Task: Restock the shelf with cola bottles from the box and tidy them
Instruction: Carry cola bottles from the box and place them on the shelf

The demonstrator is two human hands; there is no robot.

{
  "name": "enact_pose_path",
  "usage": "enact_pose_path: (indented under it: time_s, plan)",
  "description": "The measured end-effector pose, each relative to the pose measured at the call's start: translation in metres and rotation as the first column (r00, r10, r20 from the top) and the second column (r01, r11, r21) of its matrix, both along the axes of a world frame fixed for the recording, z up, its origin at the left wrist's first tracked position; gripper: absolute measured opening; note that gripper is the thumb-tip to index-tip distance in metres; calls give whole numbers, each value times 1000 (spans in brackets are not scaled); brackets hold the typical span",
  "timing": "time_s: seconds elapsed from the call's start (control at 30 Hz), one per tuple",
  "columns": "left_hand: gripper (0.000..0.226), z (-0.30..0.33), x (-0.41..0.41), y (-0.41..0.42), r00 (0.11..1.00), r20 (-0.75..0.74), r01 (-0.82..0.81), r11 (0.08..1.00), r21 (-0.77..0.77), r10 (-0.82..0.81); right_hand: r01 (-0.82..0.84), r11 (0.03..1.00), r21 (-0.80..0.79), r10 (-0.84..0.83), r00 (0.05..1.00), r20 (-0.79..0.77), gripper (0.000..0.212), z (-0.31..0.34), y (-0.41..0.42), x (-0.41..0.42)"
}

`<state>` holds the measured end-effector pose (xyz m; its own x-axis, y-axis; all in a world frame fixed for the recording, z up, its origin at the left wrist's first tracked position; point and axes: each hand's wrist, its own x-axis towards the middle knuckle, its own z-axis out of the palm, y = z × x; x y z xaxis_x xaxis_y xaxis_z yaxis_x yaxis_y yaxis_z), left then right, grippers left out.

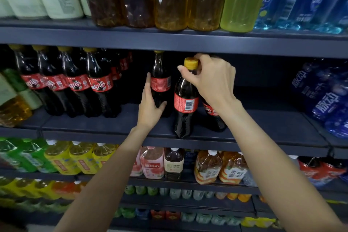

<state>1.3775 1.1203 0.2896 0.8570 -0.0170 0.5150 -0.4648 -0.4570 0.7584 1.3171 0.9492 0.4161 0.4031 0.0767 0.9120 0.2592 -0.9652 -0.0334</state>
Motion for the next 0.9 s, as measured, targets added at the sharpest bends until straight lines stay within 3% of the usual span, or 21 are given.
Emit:
enact_pose_path:
  time_s: [0.1,0.17,0.23,0.37,0.57,0.67,0.73,0.8,0.9]
  plan:
    - [99,4,-12,-1,999,-12,29,999,-24,-29,-9,1000,5,9,1000,5,49,-1,-1,0]
    - [87,11,-36,-8,995,76,-50,991,-123,60,-17,1000,10,16,1000,9,50,-2,-2,0]
    - [85,18,-70,-24,990,142,10,972,-234,24,-25,999,25,25,1000,3,50,-2,-4,-2]
    - [105,19,-87,-58,988,-18,147,983,-109,-150,-57,996,70,59,998,-26,51,-1,-5,-9]
    - [90,12,-66,-71,988,-67,126,977,-171,-139,-187,956,225,202,978,-46,53,-4,-42,-24]
    - [92,12,-56,-72,987,-75,128,976,-177,-143,-245,884,397,212,969,125,34,-14,-66,-24]
    - [93,12,-52,-75,986,-76,137,977,-164,-151,-226,836,501,177,974,143,25,-18,-75,-21]
    - [92,13,-51,-80,986,-71,135,977,-163,-149,-184,743,643,201,978,47,36,-27,-81,-16]
    - [91,14,-49,-84,990,-71,112,982,-154,-124,-151,590,793,375,921,-105,61,-53,-85,-12]
